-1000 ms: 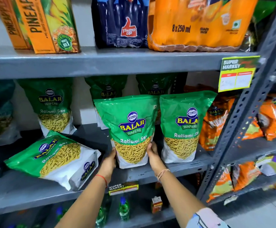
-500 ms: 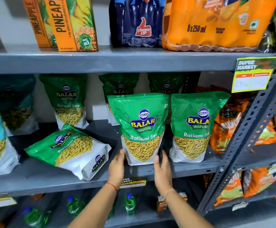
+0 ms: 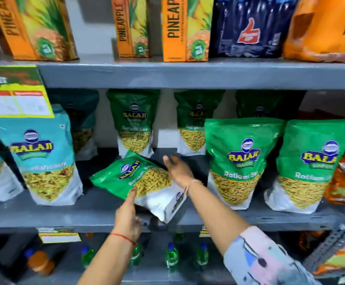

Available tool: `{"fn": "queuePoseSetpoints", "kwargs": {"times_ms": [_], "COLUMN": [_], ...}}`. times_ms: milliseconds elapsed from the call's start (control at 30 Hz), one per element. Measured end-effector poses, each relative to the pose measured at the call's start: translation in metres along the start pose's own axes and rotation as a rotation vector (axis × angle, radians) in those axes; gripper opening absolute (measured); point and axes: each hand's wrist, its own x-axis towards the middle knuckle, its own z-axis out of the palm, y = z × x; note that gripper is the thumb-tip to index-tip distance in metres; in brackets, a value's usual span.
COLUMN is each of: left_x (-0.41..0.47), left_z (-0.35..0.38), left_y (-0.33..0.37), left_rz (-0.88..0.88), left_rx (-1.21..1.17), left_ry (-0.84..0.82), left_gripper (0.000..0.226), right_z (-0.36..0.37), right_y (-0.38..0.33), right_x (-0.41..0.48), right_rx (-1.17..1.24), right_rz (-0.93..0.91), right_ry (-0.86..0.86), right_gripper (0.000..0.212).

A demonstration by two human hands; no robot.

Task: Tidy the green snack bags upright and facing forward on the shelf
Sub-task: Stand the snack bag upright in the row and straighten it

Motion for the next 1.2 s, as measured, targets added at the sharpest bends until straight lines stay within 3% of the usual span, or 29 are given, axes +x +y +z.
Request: {"fn": "queuePoseSetpoints", "kwargs": {"times_ms": [133, 267, 433, 533, 700, 800, 1000, 1200], "left_x": [0.015, 0.028, 0.028, 0.033, 0.043, 0.058, 0.079, 0.101], "left_z": [0.002, 0.008, 0.018, 0.020, 0.032, 0.037, 0.043, 0.032], "left_y": [0.004, 0.005, -0.004, -0.001, 0.022, 0.031, 0.030, 0.028], "left_rz": [-0.233, -0.264, -0.080, 0.071, 0.331, 0.410, 0.486, 0.429], "left_rx": [-0.021, -0.032, 0.079, 0.134, 0.241, 0.368, 0.555, 0.719], "left_ry": [-0.233, -0.319, -0.252, -0.198, -0.204, -0.239, -0.286, -0.324], "left_gripper": [0.040, 0.043, 0.037, 0.047, 0.041, 0.062, 0.081, 0.049], "right_z": [-0.005, -0.001, 0.008, 0.009, 0.013, 0.015, 0.027, 0.027], "right_y": [0.005, 0.020, 0.035, 0.041, 0.053, 0.060, 0.082, 0.094], "right_x": [0.030, 0.041, 0.049, 0.045, 0.032, 0.030, 0.024, 0.021], "right_rx": [-0.150, -0.150, -0.124, 0.115, 0.542, 0.618, 0.673, 0.598], "right_rz": [0.142, 0.194, 0.180, 0.147, 0.031, -0.010, 0.000, 0.075], "right_ry": [-0.212, -0.322, -0.260, -0.149, 0.046, 0.057, 0.087, 0.042], "right_gripper": [0.056, 0.058, 0.053, 0.042, 0.031, 0.034, 0.051, 0.065]}}
